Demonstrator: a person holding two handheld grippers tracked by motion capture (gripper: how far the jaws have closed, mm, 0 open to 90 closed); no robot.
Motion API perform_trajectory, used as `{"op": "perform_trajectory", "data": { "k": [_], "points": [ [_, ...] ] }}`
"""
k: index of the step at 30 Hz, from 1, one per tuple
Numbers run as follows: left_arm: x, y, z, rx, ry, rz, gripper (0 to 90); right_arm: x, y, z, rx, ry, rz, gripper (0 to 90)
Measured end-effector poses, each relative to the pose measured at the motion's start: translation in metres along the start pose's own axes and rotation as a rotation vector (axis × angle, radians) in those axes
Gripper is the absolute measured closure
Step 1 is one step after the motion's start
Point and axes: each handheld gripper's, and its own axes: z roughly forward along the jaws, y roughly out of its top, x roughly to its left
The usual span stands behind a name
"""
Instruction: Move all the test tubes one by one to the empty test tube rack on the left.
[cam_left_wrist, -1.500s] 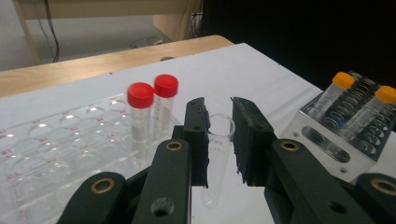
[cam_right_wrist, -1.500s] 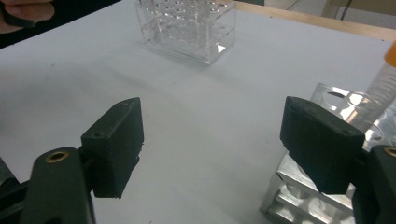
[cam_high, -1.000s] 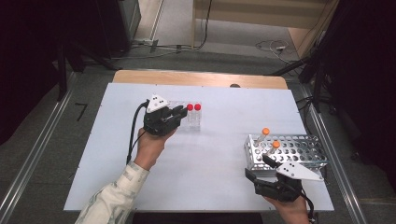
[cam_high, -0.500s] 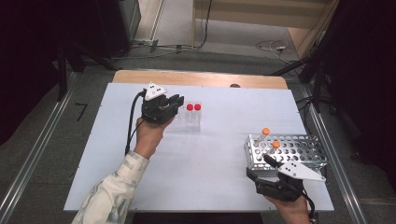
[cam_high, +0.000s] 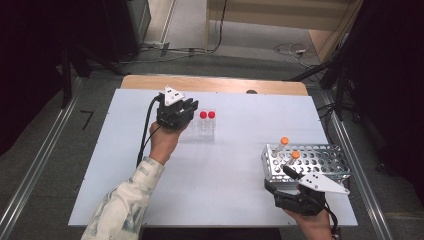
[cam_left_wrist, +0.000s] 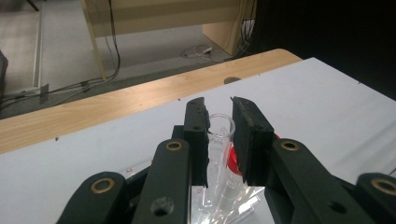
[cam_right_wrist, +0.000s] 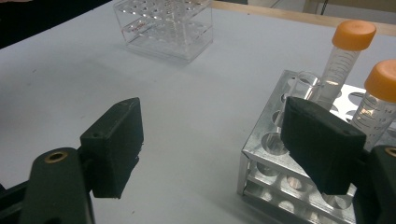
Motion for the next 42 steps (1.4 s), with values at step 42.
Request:
{"op": "perform_trajectory", "data": {
  "k": [42],
  "points": [
    [-0.009, -0.026, 0.014, 0.031, 0.020, 0.027, 66.3, 0.000, -0.001, 0.002, 0.010, -0.007, 0.001, 20.3]
  ]
}}
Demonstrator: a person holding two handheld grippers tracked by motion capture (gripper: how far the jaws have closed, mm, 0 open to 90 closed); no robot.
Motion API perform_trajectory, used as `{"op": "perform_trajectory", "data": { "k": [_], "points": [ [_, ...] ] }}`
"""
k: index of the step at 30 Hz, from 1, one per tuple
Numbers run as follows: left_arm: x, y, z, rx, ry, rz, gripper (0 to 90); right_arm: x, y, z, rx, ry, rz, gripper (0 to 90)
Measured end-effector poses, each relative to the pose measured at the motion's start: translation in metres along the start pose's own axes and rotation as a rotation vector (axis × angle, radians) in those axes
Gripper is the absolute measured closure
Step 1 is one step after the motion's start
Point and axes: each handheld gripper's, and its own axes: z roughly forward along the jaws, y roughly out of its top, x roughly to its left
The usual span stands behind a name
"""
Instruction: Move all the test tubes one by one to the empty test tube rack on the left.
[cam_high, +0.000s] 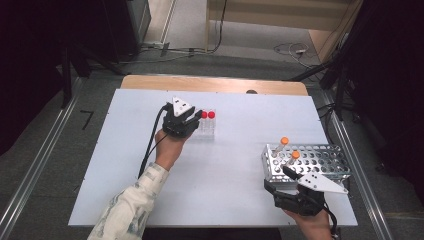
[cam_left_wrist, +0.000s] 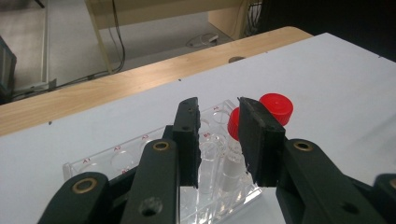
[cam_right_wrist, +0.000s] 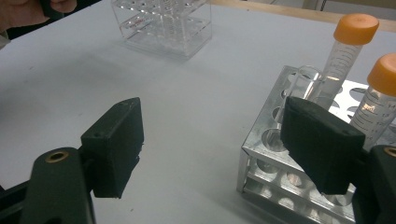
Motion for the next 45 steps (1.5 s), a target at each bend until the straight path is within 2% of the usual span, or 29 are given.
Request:
{"op": "perform_trajectory", "data": {
  "k": [4, 8, 10, 14, 19, 25, 28, 36, 43, 45],
  "points": [
    [-0.001, 0.000, -0.003, -0.005, 0.000, -0.021, 51.9, -0.001, 0.000, 0.000, 0.001, -0.007, 0.006, 20.8],
    [-0.003, -0.002, -0.006, -0.003, 0.018, -0.049, 32.0, -0.003, -0.001, 0.001, 0.003, -0.018, 0.009, 21.4],
    [-0.004, -0.003, -0.009, -0.004, 0.018, -0.056, 26.8, -0.004, -0.002, 0.002, 0.005, -0.025, 0.013, 21.4],
    [-0.004, -0.008, -0.017, -0.006, 0.013, -0.078, 21.9, -0.010, -0.006, 0.007, 0.012, -0.054, 0.022, 21.5],
    [-0.005, -0.014, -0.026, -0.010, -0.003, -0.087, 20.0, -0.018, -0.010, 0.014, 0.014, -0.081, 0.043, 23.7],
    [-0.014, -0.025, -0.031, 0.006, -0.030, -0.072, 19.7, -0.022, -0.008, 0.019, -0.014, -0.090, 0.053, 35.0],
    [-0.017, -0.027, -0.031, 0.011, -0.033, -0.062, 19.7, -0.025, -0.007, 0.023, -0.012, -0.111, 0.055, 40.1],
    [-0.020, -0.028, -0.032, 0.009, -0.043, -0.060, 20.1, -0.030, -0.007, 0.032, -0.046, -0.157, 0.057, 54.8],
    [-0.020, -0.028, -0.031, 0.015, -0.042, -0.057, 20.3, -0.034, -0.010, 0.037, -0.063, -0.165, 0.080, 62.8],
    [-0.020, -0.028, -0.032, 0.013, -0.042, -0.057, 20.3, -0.034, -0.010, 0.038, -0.064, -0.169, 0.070, 64.8]
  ]
}}
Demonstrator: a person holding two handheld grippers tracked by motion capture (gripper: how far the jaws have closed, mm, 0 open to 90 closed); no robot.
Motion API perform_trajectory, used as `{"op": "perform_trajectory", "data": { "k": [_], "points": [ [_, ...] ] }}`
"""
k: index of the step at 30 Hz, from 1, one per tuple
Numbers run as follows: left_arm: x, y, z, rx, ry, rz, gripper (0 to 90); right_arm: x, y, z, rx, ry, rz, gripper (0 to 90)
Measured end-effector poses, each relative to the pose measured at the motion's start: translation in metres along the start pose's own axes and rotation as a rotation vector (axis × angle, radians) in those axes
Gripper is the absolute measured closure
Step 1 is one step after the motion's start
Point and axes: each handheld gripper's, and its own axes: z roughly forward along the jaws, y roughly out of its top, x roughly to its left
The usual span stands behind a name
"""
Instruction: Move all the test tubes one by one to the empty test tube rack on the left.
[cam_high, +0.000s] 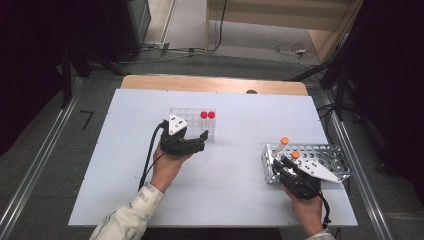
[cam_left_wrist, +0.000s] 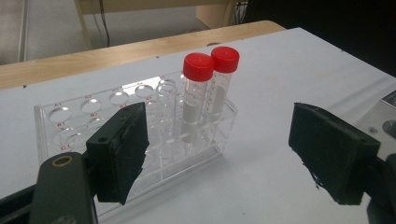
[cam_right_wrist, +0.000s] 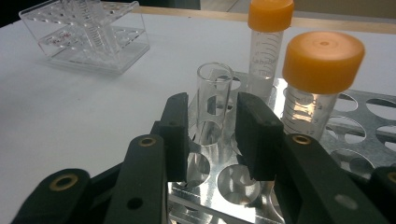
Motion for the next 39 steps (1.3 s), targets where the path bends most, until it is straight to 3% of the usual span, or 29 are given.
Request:
{"op": "perform_trajectory", "data": {
  "k": [6, 13, 27, 32, 39],
  "points": [
    [0.001, 0.000, -0.001, -0.005, -0.002, -0.006, 20.5, 0.002, 0.000, 0.002, -0.006, 0.000, -0.007, 72.3],
    [0.001, 0.001, -0.002, -0.008, -0.003, -0.007, 20.5, 0.003, 0.002, 0.001, -0.016, -0.006, -0.021, 72.9],
    [0.003, 0.002, -0.003, 0.001, -0.011, -0.019, 19.4, 0.011, 0.033, -0.025, -0.089, -0.028, -0.037, 73.3],
    [0.002, 0.002, -0.004, -0.005, -0.012, -0.023, 19.6, 0.017, 0.041, -0.029, -0.118, -0.004, -0.037, 73.4],
    [0.000, 0.003, -0.006, -0.006, -0.024, -0.015, 19.9, 0.034, 0.045, -0.020, -0.107, 0.043, -0.056, 73.4]
  ]
}}
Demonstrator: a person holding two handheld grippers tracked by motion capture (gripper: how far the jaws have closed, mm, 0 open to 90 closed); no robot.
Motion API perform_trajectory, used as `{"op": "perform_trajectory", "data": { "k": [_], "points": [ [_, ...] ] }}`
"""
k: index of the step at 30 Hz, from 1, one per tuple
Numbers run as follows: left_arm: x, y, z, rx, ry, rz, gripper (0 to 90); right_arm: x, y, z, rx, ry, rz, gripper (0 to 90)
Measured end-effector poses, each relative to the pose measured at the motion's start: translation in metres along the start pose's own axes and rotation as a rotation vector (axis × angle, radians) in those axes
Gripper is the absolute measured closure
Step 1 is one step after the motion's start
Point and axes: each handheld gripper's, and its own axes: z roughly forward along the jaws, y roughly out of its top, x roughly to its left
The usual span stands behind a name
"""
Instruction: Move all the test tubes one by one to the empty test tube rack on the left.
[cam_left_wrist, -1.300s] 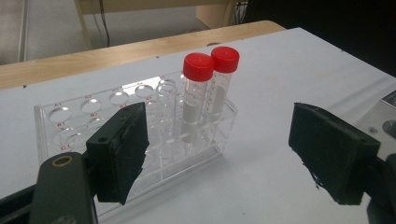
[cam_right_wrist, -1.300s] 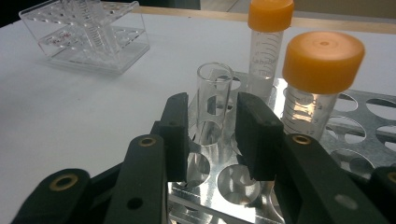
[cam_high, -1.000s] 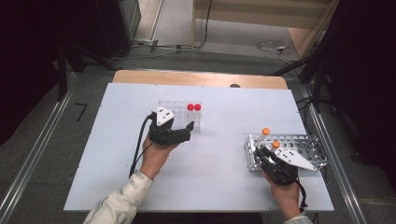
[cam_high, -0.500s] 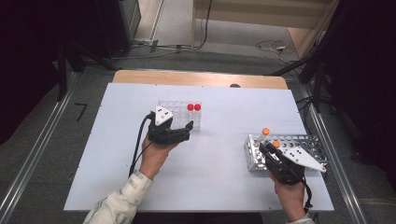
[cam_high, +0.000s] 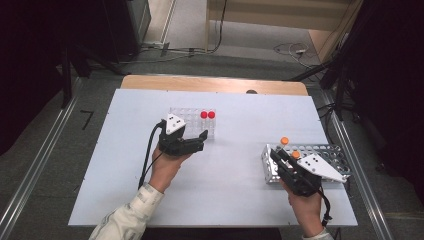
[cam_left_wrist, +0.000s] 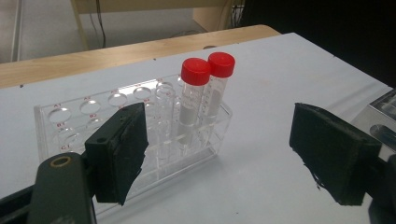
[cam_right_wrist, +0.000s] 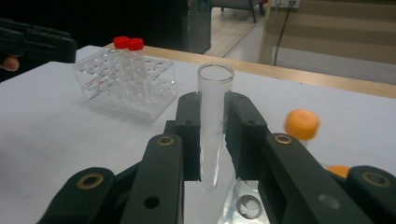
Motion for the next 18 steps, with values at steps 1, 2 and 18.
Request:
{"op": "perform_trajectory", "data": {
  "k": [1, 2, 18],
  "points": [
    [-0.001, 0.000, 0.000, -0.001, -0.002, -0.001, 20.3, 0.003, 0.000, 0.002, 0.002, 0.012, -0.001, 73.4],
    [-0.002, 0.000, 0.000, 0.000, -0.006, -0.001, 20.3, 0.006, 0.000, 0.004, 0.005, 0.021, -0.002, 73.5],
    [-0.021, -0.003, 0.000, 0.025, -0.072, 0.038, 20.5, 0.045, -0.013, 0.048, 0.093, 0.126, -0.032, 73.5]
  ]
}}
